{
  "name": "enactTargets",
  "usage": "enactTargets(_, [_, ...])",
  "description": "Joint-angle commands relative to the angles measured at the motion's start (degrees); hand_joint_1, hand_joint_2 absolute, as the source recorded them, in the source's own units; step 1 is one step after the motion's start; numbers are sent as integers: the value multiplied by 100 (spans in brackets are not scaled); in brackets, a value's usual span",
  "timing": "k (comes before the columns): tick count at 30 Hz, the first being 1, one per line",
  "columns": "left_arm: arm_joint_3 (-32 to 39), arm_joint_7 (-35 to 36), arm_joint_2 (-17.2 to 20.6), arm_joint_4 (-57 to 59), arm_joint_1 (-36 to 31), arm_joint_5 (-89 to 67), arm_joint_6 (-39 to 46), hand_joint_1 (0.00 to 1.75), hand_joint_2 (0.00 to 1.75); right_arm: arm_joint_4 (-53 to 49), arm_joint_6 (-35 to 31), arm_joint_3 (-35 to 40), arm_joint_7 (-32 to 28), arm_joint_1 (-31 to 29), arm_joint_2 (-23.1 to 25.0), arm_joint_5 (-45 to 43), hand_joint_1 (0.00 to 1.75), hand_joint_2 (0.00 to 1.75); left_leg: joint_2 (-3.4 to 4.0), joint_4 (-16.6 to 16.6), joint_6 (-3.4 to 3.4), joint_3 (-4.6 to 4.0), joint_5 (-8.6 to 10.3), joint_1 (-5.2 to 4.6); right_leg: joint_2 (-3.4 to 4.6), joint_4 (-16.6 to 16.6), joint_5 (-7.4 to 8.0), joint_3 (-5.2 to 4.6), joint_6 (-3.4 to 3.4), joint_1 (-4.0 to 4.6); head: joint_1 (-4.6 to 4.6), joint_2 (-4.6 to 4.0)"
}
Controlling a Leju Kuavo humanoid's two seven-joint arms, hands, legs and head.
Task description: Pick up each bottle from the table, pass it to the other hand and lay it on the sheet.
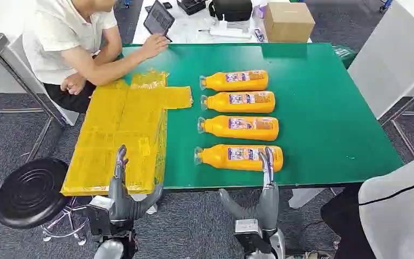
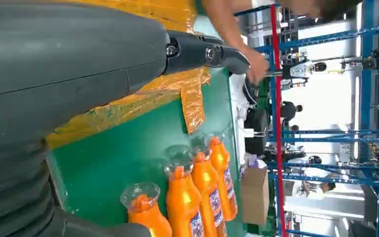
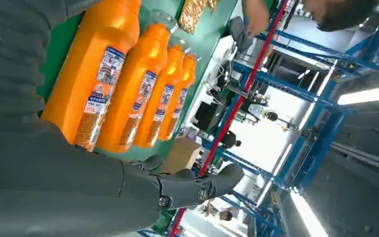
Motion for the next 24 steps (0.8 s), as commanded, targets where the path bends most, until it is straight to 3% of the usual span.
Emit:
enactTargets(1, [-100, 1, 125, 363, -159, 4, -21, 0, 175, 300, -2, -349, 2, -153, 6, 328, 0, 175, 5, -10, -9, 28, -5, 5, -1, -12, -4, 29, -12, 6, 0, 0])
enactTargets(3, [-151, 11, 146, 371, -167, 6, -45, 0, 175, 164, -2, -706, 2, -91, 136, 905, 0, 175, 3, -8, -10, 27, -5, 5, -3, -10, -5, 27, -13, 6, 0, 0])
enactTargets(10, [-181, 30, 173, 383, -160, -2, -77, 0, 175, 149, -2, -1124, 2, -165, 22, 1133, 0, 175, -2, -8, -7, 20, -3, 3, -6, -9, -3, 21, -9, 4, 2, 0])
enactTargets(12, [-151, 27, 162, 346, -137, -4, -75, 0, 175, 631, -2, -1235, 26, -258, -53, 1502, 0, 175, 4, -7, -7, 22, -5, 2, 0, -8, -4, 22, -10, 3, 0, 0])
enactTargets(15, [-107, 65, 180, 379, -173, -43, -151, 0, 175, 1351, 35, -922, 983, -566, -611, 1961, 0, 175, 4, -16, -7, 32, -2, 6, -2, -22, 1, 36, -10, 8, 0, 0])
enactTargets(18, [-83, 71, 129, 497, -241, -61, -311, 0, 175, 1781, 83, -877, 1449, -747, -912, 2382, 0, 175, 8, -16, -8, 42, -3, 7, 2, -23, 0, 44, -12, 9, 0, 0])
enactTargets(24, [-123, 71, 44, 632, -244, -59, -348, 0, 175, 1927, 138, -846, 1881, -797, -1137, 2877, 0, 175, 4, -11, -7, 29, -4, 1, 0, -15, -1, 31, -8, 3, 0, 0])
